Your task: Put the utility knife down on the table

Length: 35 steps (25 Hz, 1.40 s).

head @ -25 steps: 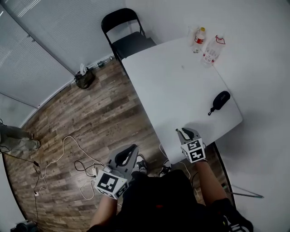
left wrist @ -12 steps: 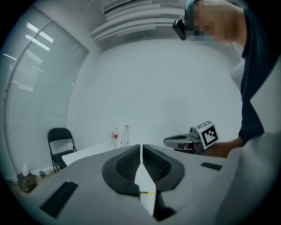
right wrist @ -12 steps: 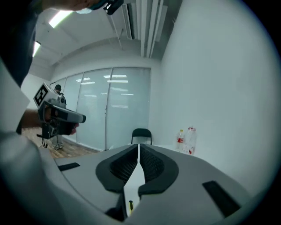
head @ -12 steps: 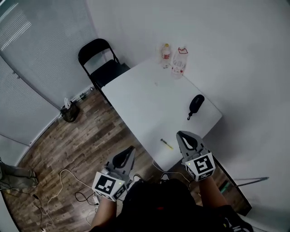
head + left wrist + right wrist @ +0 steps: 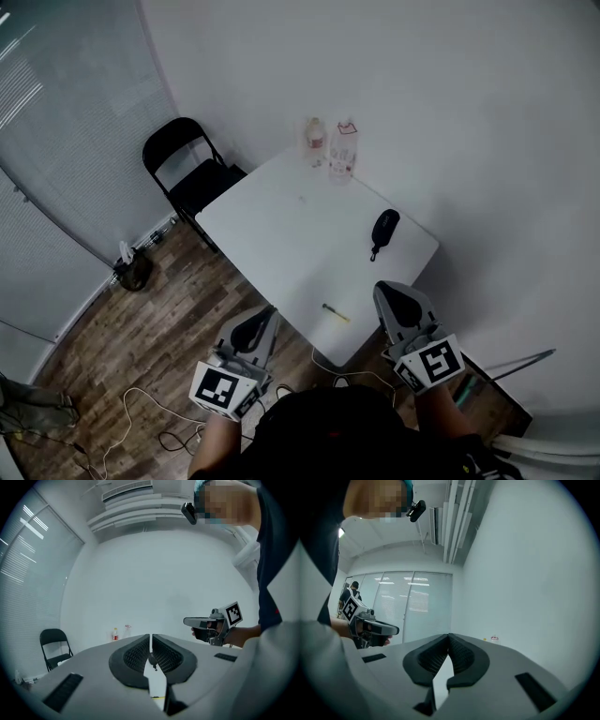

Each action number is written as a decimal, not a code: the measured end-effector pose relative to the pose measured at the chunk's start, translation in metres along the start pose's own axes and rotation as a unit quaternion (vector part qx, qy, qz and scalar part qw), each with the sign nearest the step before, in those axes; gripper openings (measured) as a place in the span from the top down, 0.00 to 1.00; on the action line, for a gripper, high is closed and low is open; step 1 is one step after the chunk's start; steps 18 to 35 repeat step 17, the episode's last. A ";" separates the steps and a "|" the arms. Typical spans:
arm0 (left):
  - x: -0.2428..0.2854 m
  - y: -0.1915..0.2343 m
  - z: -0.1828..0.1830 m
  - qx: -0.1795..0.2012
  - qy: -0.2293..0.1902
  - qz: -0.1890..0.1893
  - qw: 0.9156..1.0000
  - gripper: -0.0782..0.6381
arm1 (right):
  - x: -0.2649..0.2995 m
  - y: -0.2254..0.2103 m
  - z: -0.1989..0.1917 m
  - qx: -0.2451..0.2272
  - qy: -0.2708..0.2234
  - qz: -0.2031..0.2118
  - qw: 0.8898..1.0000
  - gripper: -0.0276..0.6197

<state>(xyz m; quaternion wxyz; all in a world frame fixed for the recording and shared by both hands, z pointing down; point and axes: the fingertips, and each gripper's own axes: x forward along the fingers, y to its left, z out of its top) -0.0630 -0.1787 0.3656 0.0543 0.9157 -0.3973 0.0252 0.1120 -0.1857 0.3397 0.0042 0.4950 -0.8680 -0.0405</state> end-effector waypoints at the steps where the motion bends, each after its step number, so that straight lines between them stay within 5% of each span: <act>1: 0.000 -0.001 0.000 0.002 0.001 -0.004 1.000 0.84 | -0.001 0.000 0.001 -0.003 0.000 -0.002 1.000 0.92; 35: -0.014 -0.003 -0.002 0.008 0.000 -0.020 1.000 0.84 | 0.004 0.016 0.004 -0.006 -0.003 0.001 1.000 0.92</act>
